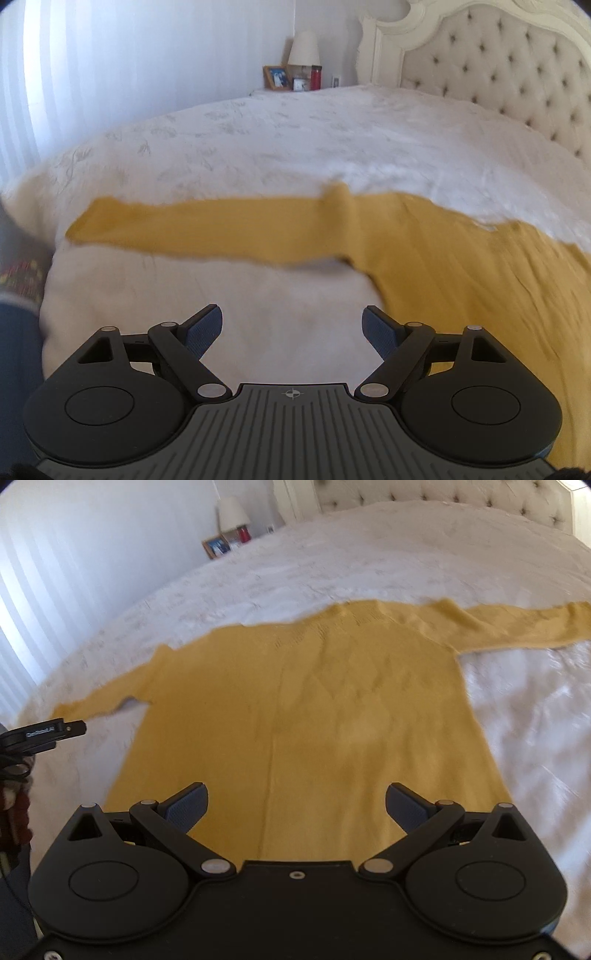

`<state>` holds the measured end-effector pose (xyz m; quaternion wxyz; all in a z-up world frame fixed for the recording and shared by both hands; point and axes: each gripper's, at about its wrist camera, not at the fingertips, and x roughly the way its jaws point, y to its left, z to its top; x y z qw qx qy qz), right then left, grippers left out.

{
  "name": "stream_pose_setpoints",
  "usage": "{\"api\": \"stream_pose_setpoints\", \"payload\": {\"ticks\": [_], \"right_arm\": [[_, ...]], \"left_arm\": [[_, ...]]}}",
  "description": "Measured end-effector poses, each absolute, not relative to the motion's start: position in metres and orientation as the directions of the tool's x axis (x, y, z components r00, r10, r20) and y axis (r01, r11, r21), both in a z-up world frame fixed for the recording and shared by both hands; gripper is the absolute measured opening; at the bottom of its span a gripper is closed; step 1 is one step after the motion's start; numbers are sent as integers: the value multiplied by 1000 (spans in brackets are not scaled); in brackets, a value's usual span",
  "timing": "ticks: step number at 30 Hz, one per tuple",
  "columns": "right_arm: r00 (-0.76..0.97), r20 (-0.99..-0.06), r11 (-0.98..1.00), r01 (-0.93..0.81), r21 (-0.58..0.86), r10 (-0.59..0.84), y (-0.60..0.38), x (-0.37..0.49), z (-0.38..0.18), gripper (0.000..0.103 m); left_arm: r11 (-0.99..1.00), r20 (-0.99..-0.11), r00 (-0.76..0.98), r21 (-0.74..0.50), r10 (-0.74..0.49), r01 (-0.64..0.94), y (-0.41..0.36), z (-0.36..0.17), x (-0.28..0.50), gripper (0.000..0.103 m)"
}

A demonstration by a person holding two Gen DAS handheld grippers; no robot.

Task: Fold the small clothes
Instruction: 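Lower the left tool onto the sleeve nearest it and grasp it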

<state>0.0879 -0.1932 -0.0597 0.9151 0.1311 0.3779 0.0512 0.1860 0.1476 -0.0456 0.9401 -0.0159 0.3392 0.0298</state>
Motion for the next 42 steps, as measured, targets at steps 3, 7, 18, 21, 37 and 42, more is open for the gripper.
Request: {"api": "stream_pose_setpoints", "payload": {"ticks": [3, 7, 18, 21, 37, 42], "right_arm": [[723, -647, 949, -37, 314, 242, -189, 104, -62, 102], [734, -627, 943, -58, 328, 263, -181, 123, -65, 102], [738, -624, 950, -76, 302, 257, -169, 159, -78, 102], [732, -629, 949, -76, 306, 262, -168, 160, -80, 102], [714, -658, 955, -49, 294, 239, -182, 165, -105, 102], [708, -688, 983, -48, 178, 159, -182, 167, -112, 102]], "left_arm": [[998, -632, 774, -1, 49, -64, 169, -49, 210, 83], [995, -632, 770, 31, 89, -90, 198, -56, 234, 84], [955, -661, 737, -106, 140, -277, 287, -68, 266, 84], [937, -672, 724, -132, 156, -325, 306, -74, 274, 84], [886, -674, 722, -227, 156, -403, 342, -89, 310, 8], [899, -616, 772, -235, 156, -369, 321, -61, 306, 6]]}}
